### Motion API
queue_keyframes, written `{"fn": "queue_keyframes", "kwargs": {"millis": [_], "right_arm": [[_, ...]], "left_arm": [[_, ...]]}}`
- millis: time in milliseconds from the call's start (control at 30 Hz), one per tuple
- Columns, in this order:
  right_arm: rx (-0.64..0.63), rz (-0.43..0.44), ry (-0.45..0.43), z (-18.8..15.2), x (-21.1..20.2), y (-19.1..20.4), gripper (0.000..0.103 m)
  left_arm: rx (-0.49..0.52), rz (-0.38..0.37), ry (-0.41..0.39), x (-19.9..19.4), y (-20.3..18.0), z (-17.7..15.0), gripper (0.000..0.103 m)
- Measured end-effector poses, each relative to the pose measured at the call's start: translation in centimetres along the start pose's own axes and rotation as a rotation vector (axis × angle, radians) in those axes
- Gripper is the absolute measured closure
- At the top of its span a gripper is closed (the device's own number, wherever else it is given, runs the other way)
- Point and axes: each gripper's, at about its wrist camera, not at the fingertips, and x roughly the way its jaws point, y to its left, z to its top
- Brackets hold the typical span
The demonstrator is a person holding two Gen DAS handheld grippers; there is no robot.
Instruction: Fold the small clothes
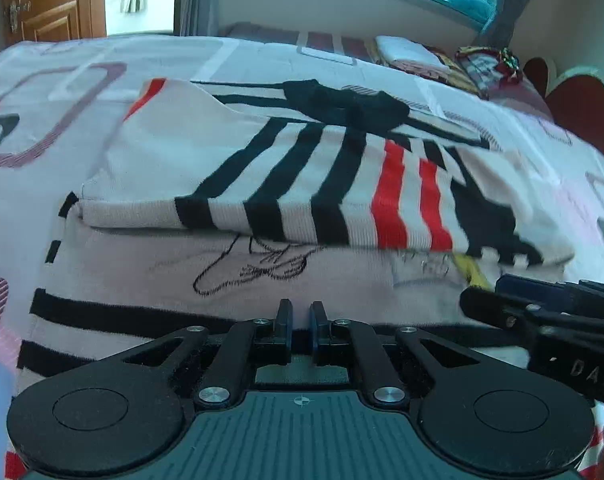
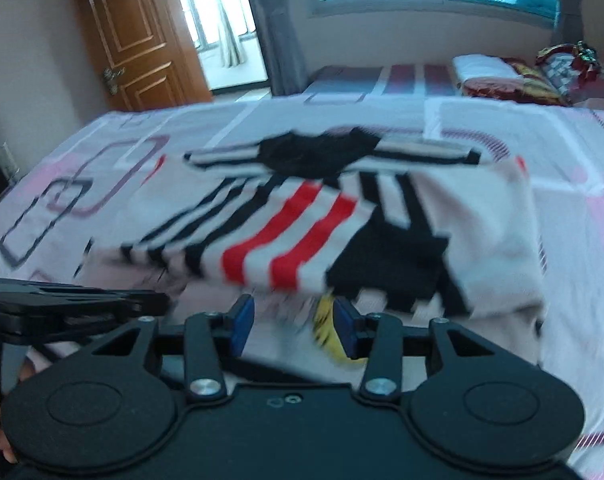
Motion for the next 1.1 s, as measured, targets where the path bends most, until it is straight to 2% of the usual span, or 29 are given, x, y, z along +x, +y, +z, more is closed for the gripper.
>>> {"fn": "queue_keyframes", "kwargs": {"millis": [133,200,333,567,833,900,967,1100], "right_arm": [[-0.014,-0.008,0.053,-1.7,0.9,0.6,0.060],[-0.039,-0.047,0.090,-2.4,1.5,0.6,0.061],[-0.131,-0.108,0.075,-3.5,0.7,0.7,0.061],[-0.098,-0.154,0.074,-4.9,-1.3,-1.3,0.061],[-0.034,-0.228,0.062,-6.1,-2.9,-0.9,0.059],[0.007,-0.181,0.034,-6.4,-4.2,-0.4,0.058],[0.047,-0.128,0.043,-7.1,-5.2,0.5,0.058],[0.001,-0.089,0.052,-9.2,-6.5,4.2,0.058]], "left_arm": [[0.018,0.028,-0.001,-0.3,-0.5,-0.3,0.096],[0.013,0.031,0.004,-0.5,-0.4,-0.4,0.096],[0.016,0.044,0.005,-0.7,0.2,-0.8,0.096],[0.071,0.057,0.006,-1.5,0.5,-1.7,0.096],[0.117,0.037,0.014,-3.5,1.6,-2.6,0.096],[0.138,0.037,0.024,-4.6,2.3,-3.9,0.096],[0.167,0.025,0.022,-5.8,3.1,-5.5,0.096],[0.247,0.026,0.001,-7.9,4.4,-8.7,0.096]]}}
